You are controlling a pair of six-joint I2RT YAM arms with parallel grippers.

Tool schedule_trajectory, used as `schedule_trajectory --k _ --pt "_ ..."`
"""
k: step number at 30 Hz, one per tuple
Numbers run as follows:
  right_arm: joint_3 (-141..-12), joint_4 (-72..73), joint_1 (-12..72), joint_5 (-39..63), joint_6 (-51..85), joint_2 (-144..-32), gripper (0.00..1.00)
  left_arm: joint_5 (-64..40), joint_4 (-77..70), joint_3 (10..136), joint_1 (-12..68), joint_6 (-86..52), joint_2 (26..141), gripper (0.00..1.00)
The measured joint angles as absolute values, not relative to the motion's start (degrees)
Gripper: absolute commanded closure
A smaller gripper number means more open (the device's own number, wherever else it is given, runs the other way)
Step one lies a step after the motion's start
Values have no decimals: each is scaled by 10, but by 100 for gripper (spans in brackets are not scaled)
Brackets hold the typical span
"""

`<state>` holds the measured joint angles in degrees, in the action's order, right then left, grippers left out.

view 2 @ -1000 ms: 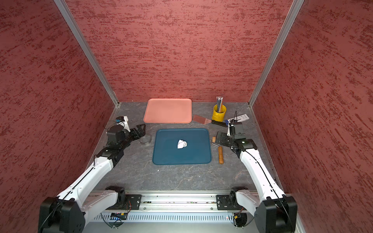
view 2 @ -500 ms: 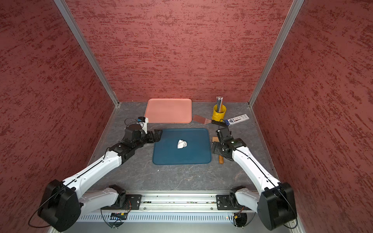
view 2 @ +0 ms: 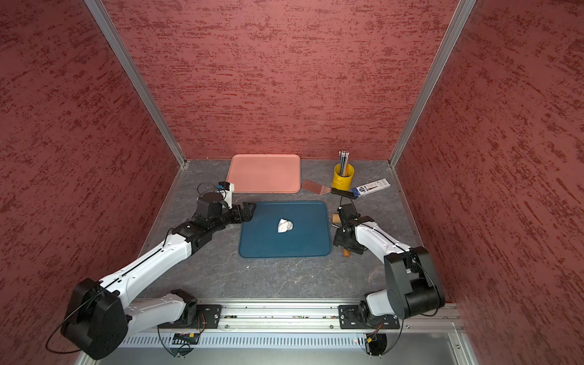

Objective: Roll out the dumpling wrappers from the dough
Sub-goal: Pick up the rolling pin from the center of the board.

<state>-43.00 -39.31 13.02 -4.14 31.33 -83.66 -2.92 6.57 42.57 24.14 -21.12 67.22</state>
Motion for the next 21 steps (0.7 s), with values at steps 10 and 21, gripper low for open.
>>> schedule_trajectory --k 10,21 --pt "-442 -382 130 -27 306 -864 72 -25 68 428 241 -212 673 0" --pt "-443 -398 130 -21 288 -823 100 -26 72 437 241 -203 655 0"
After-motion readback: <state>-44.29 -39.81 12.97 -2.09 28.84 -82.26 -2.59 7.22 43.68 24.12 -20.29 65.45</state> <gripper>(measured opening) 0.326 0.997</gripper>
